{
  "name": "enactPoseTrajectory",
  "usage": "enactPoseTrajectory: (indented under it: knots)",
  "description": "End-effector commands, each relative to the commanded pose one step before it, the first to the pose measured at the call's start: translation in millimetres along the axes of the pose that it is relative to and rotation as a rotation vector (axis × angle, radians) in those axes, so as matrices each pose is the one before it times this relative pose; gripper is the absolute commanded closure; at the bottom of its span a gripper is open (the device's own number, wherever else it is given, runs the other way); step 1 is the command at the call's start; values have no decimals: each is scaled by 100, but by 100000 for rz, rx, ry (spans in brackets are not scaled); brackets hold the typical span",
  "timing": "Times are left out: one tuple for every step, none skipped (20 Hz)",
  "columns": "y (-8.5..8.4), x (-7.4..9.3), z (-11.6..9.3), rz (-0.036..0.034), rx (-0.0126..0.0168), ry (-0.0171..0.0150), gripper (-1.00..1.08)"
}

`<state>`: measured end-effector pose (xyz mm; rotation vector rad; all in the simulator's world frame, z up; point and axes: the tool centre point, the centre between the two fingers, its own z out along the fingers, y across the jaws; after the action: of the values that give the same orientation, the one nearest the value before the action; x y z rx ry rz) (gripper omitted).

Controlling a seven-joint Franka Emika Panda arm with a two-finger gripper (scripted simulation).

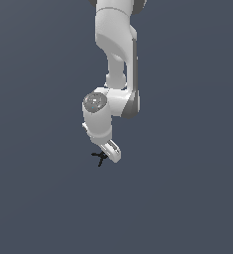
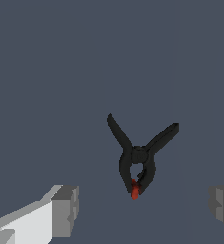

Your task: Pick up the object and move it to a goal position.

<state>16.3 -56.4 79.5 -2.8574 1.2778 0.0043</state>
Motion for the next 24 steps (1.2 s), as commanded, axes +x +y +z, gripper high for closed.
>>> enactPoseTrajectory:
  knots:
    - [294, 327, 581, 5065, -305, 287, -92]
    - [95, 104, 189, 1564, -110, 86, -92]
    - [83, 94, 169, 1398, -99, 81, -92]
    - [73, 84, 149, 1233, -87, 74, -92]
    - [63, 74, 129, 1068, -76, 66, -92]
    - [53, 63, 109, 903, -64, 57, -92]
    - [43, 52, 89, 739, -52, 48, -92]
    - [33, 41, 69, 575, -41, 38, -92]
    - [24, 30, 49, 412, -29, 28, -92]
    - [13, 16, 30, 243, -17, 16, -92]
    - [6, 7, 10, 84, -6, 6, -92]
    - [-9, -37, -37, -509, -7, -58, -92]
    - [-1, -2, 38, 0, 0, 0, -92]
    - [-3, -7, 114, 0, 0, 0, -92]
    - [16, 12, 188, 49, 1, 2, -92]
    - [-6, -17, 264, 0, 0, 0, -92]
    - [22, 11, 337, 69, 2, 2, -92]
    - [13, -5, 411, 49, 1, 2, -92]
    - [13, -11, 483, 49, 1, 2, -92]
    - [21, -7, 552, 69, 1, 2, -92]
    - [20, -10, 598, 69, 1, 3, -92]
    - [19, -3, 533, 69, 1, 3, -92]
    - [8, -3, 451, 49, 1, 3, -92]
    - [4, 8, 368, 49, 1, 5, -92]
